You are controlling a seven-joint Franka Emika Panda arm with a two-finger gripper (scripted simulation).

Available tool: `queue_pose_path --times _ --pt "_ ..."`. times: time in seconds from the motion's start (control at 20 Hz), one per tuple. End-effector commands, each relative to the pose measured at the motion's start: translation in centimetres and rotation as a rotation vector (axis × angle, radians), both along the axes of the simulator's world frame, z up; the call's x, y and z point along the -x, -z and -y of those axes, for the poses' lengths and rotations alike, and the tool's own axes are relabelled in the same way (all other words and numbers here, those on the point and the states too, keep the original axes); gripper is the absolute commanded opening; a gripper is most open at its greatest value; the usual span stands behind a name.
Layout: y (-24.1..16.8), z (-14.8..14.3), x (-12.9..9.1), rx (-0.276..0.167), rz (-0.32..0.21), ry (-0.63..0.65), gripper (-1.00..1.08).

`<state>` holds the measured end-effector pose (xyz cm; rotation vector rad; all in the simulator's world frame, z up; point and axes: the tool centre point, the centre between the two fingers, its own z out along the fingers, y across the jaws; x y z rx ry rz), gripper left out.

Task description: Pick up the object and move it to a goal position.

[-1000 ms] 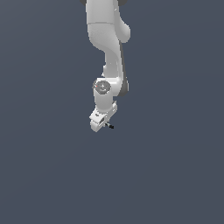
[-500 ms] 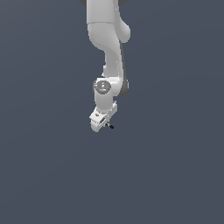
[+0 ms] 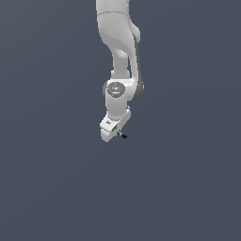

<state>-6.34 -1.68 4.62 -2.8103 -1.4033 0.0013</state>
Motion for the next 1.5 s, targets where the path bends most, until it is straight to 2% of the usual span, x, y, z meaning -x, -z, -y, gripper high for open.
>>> queue_pose_path --times 0.0,0.85,1.45 --pt "-1.6 -1.0 -0.8 0.000 0.001 -0.001 -1.00" --pt "-15.3 -9.5 -8.6 -0.002 0.001 -0.001 -1.00" --pt "-22.4 -13.9 -12.9 -0.001 0.001 0.000 -1.00"
